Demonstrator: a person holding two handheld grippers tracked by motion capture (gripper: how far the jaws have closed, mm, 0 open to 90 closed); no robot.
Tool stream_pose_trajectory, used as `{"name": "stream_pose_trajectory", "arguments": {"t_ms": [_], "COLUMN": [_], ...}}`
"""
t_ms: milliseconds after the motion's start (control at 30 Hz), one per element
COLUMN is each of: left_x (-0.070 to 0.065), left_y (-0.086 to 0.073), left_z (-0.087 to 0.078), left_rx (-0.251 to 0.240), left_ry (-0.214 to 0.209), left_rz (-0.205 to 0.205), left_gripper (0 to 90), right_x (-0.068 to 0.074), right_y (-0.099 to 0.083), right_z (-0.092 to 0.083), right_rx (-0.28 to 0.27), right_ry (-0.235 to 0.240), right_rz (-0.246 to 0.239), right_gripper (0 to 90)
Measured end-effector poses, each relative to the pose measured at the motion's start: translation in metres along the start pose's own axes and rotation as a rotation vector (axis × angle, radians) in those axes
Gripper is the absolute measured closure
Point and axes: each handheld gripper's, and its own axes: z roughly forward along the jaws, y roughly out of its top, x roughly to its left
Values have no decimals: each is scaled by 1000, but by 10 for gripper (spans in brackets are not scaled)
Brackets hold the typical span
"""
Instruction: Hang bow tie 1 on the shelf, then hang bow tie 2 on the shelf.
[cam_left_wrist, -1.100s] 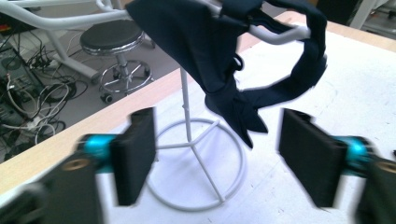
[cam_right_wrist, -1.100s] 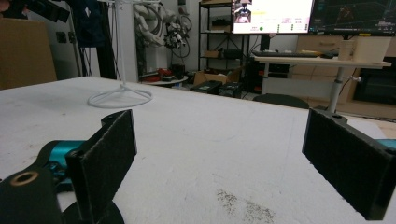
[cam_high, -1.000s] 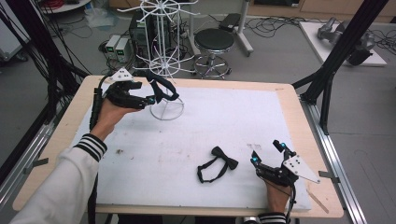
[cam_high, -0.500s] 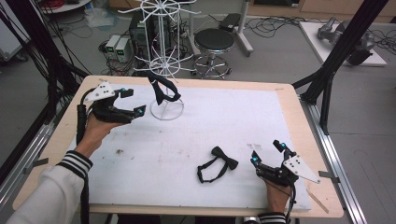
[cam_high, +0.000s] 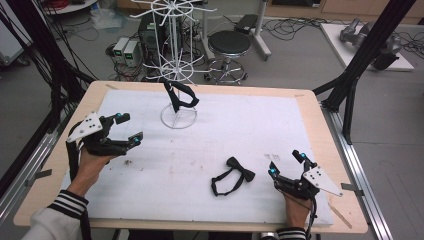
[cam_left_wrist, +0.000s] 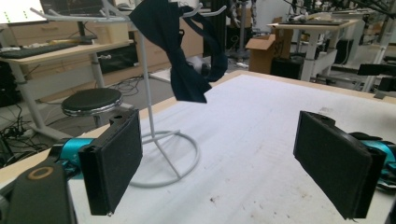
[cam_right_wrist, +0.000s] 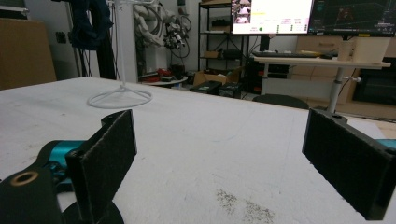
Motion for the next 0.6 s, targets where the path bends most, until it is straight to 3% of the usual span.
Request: {"name": "stream_pose_trajectory", "arguments": {"t_ms": [267,600], "left_x": [-12,-16], "left_y": [-17,-19], "left_z": [-11,-12], "left_rx": [-30,-59], "left_ry": [13,14], "left_rz": [14,11], "left_gripper": [161,160], "right_x": [0,1], "right_y": [0,0], "right_z": [0,0], "right_rx": [-2,5], "right_ry": [-1,2], "right_rz": [-3,-4], "right_gripper": [93,93]}}
